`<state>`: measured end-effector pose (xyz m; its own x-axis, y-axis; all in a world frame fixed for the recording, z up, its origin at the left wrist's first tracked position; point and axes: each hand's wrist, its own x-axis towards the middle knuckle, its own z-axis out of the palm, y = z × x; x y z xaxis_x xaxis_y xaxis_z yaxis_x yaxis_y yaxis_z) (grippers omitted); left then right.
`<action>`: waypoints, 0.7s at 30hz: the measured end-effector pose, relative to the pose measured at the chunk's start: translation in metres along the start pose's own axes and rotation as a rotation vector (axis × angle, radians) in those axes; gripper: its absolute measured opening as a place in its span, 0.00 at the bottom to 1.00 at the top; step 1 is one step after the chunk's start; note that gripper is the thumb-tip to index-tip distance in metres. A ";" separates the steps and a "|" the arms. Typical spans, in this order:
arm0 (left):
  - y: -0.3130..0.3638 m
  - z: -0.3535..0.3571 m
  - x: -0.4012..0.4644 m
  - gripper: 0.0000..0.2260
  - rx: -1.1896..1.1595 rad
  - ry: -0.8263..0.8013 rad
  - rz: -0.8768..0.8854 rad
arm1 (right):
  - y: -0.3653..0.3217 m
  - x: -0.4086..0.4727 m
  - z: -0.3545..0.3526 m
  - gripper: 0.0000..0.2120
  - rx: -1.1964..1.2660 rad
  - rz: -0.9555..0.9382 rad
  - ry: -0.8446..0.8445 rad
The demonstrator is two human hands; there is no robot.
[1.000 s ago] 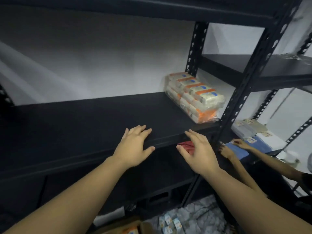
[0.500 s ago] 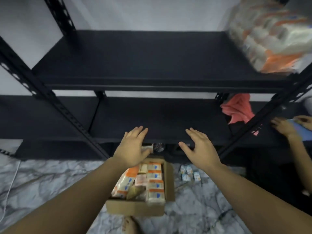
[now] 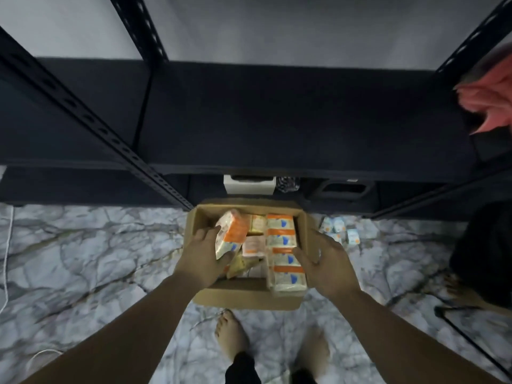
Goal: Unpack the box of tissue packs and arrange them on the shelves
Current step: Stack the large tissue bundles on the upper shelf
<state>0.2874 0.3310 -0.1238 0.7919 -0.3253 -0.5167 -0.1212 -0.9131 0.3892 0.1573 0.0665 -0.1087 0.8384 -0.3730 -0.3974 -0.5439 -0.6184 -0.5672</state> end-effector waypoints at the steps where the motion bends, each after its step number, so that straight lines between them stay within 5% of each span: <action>1: -0.010 0.010 0.011 0.33 -0.010 -0.014 -0.008 | 0.007 0.007 0.019 0.30 0.015 0.036 -0.012; 8: -0.070 0.076 0.083 0.35 -0.055 -0.035 -0.010 | 0.035 0.062 0.116 0.26 -0.001 0.218 -0.028; 15: -0.101 0.130 0.131 0.42 -0.091 -0.012 -0.029 | 0.056 0.107 0.184 0.39 -0.121 0.344 -0.006; 21: -0.119 0.153 0.150 0.35 -0.106 0.035 -0.048 | 0.070 0.123 0.219 0.42 -0.234 0.368 0.052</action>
<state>0.3291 0.3534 -0.3648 0.8157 -0.2718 -0.5106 -0.0205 -0.8957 0.4441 0.2145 0.1288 -0.3554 0.5941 -0.6286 -0.5019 -0.7894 -0.5756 -0.2136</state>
